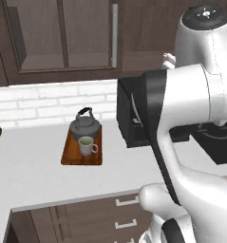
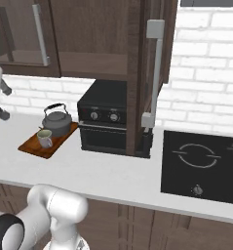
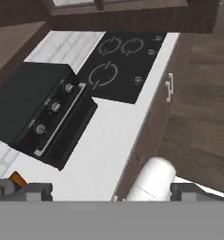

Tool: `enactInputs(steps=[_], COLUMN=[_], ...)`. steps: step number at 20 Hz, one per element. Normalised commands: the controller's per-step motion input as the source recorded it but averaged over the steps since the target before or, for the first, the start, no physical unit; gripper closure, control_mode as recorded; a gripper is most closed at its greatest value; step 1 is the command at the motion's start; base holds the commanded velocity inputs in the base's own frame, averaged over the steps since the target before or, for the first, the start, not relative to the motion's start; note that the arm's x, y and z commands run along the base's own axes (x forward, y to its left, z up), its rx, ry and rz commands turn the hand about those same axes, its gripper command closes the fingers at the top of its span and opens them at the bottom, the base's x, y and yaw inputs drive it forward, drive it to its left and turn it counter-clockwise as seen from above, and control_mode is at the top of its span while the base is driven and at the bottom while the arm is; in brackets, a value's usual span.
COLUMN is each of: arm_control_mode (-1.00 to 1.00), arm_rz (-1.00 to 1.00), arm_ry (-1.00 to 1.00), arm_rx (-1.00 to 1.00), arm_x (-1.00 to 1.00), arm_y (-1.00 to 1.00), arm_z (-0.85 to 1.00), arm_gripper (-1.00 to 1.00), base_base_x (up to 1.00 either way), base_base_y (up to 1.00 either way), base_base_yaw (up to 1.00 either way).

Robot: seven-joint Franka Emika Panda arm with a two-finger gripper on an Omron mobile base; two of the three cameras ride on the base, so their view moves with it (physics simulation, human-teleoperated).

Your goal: Pick the kettle from the counter and place it on the tray. Then pick the mug from the cabinet and place it on the tray. Then close the cabinet doors.

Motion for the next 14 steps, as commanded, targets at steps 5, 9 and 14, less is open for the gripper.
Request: enactInputs(steps=[5,9,14], arm_control_mode=[-1.00,-1.00,-1.00], arm_rz=[-0.29,-0.28,-0.23], arm_ry=[0.00,0.00,0.00], arm_rx=[0.31,0.22,0.18], arm_x=[-0.36,-0.24,-0.17], arm_y=[-0.44,-0.34,-0.51], arm_z=[0.00,0.00,0.00], arm_gripper=[-1.00,-1.00,-1.00], base_base_x=[0.00,0.00,0.00], base_base_y=[0.00,0.00,0.00], base_base_yaw=[0.00,0.00,0.00])
